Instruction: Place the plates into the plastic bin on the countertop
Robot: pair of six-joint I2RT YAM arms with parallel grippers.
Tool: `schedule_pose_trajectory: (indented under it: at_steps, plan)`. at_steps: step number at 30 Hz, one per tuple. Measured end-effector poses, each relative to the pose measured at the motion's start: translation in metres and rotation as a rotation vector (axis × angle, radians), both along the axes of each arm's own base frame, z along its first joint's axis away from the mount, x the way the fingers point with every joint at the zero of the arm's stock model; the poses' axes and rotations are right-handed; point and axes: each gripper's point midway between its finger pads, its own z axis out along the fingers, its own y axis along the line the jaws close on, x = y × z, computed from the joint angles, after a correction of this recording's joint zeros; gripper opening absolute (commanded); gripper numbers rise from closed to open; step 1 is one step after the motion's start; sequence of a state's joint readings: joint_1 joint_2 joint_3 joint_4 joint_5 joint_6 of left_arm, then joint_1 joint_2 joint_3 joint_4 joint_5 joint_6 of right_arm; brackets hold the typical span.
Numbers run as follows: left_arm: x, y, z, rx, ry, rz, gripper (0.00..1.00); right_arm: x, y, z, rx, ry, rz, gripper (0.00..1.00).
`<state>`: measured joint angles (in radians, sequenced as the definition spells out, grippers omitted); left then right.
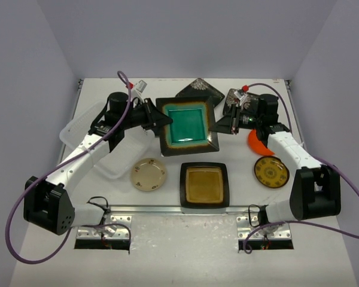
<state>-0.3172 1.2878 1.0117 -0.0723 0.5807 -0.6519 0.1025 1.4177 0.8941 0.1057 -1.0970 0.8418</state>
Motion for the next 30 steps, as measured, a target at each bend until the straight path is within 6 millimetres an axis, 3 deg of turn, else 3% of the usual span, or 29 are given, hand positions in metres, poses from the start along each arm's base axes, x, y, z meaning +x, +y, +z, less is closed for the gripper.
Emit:
schedule_pose_trajectory:
  at_steps: [5, 6, 10, 15, 20, 22, 24, 27, 30]
  plan:
    - [0.000, 0.010, -0.005, 0.029, 0.030, 0.079, 0.00, 0.002, -0.003, 0.006, 0.018, 0.019, -0.006, 0.96]
    - [-0.002, 0.013, -0.007, 0.043, 0.042, 0.101, 0.00, 0.004, -0.004, 0.007, 0.021, 0.016, -0.013, 0.99]
    - [-0.006, 0.039, -0.014, 0.108, 0.098, 0.225, 0.00, 0.011, -0.012, 0.013, 0.017, 0.007, -0.044, 0.99]
    - [0.008, 0.110, -0.005, 0.126, 0.199, 0.473, 0.00, 0.019, -0.025, 0.002, -0.098, 0.003, -0.135, 0.99]
    - [0.023, 0.227, 0.018, 0.104, 0.200, 0.842, 0.00, 0.007, -0.034, 0.002, -0.176, -0.022, -0.174, 0.99]
    - [0.021, 0.269, 0.018, 0.116, 0.208, 0.969, 0.00, 0.002, -0.036, 0.003, -0.194, -0.041, -0.182, 0.99]
    - [0.017, 0.297, 0.009, 0.129, 0.243, 1.048, 0.00, -0.003, -0.038, 0.000, -0.209, -0.048, -0.184, 0.99]
    - [0.015, 0.313, -0.012, 0.150, 0.319, 1.080, 0.00, -0.007, -0.040, -0.008, -0.236, -0.041, -0.187, 0.99]
    - [0.014, 0.313, -0.031, 0.161, 0.388, 1.065, 0.00, -0.015, -0.044, -0.024, -0.268, -0.016, -0.199, 0.99]
